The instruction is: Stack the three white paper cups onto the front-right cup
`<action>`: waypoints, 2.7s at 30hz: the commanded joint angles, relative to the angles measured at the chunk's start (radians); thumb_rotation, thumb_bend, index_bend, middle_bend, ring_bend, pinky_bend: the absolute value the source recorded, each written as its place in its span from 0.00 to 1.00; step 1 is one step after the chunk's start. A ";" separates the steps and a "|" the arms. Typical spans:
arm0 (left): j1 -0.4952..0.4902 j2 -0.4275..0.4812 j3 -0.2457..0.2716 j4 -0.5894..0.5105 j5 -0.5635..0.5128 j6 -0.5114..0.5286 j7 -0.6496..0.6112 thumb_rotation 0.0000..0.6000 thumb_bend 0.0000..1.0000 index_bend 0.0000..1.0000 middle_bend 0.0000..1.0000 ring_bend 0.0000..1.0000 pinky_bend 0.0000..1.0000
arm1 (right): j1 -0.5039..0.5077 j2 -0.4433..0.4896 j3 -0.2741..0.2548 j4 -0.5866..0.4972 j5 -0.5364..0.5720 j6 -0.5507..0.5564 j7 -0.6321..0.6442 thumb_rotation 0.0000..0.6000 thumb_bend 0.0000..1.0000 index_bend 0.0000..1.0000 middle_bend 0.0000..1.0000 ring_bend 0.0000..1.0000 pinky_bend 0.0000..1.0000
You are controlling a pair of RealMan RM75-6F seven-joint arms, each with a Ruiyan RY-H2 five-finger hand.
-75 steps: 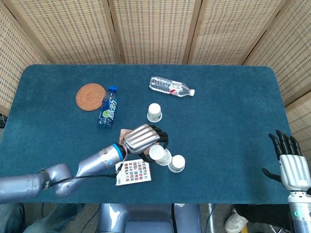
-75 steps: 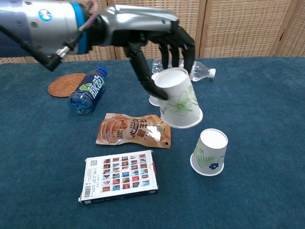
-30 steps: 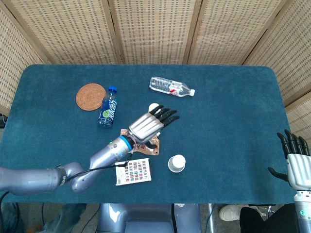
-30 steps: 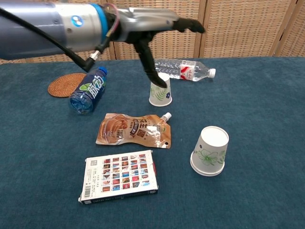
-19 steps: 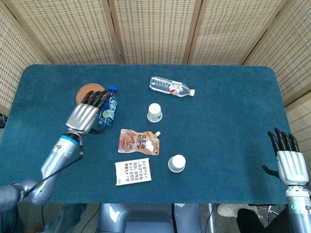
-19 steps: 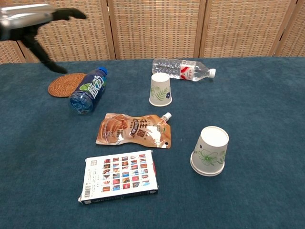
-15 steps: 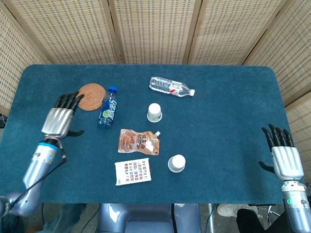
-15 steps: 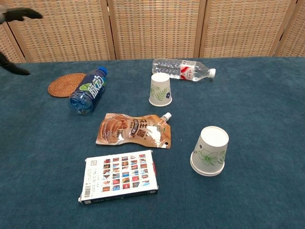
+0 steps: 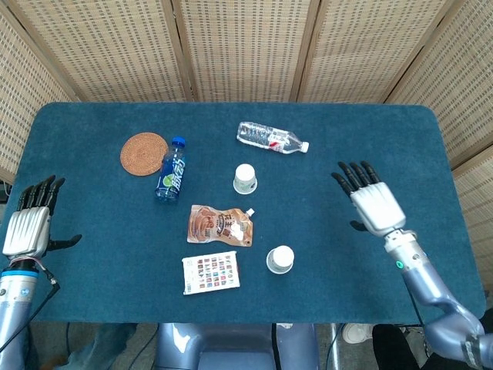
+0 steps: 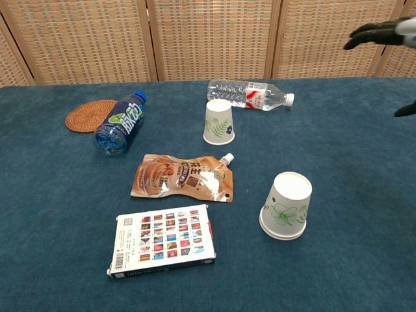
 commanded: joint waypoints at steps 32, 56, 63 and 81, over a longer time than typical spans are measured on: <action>0.060 0.000 -0.083 0.071 0.053 -0.152 -0.045 1.00 0.00 0.00 0.00 0.00 0.00 | 0.729 -0.704 0.083 0.874 0.616 -0.446 -0.128 1.00 0.23 0.29 0.32 0.25 0.34; 0.077 -0.003 -0.106 0.073 0.085 -0.194 -0.039 1.00 0.00 0.00 0.00 0.00 0.00 | 0.663 -0.673 0.100 0.867 0.360 -0.314 0.184 1.00 0.43 0.55 0.54 0.51 0.61; 0.089 -0.002 -0.103 0.059 0.124 -0.177 -0.029 1.00 0.00 0.00 0.00 0.00 0.00 | 0.495 -0.265 0.081 0.196 0.356 -0.134 0.026 1.00 0.46 0.55 0.54 0.52 0.61; 0.098 -0.009 -0.112 0.075 0.152 -0.180 -0.023 1.00 0.00 0.00 0.00 0.00 0.00 | 0.210 0.189 -0.093 -0.429 0.311 0.041 -0.076 1.00 0.51 0.55 0.54 0.52 0.62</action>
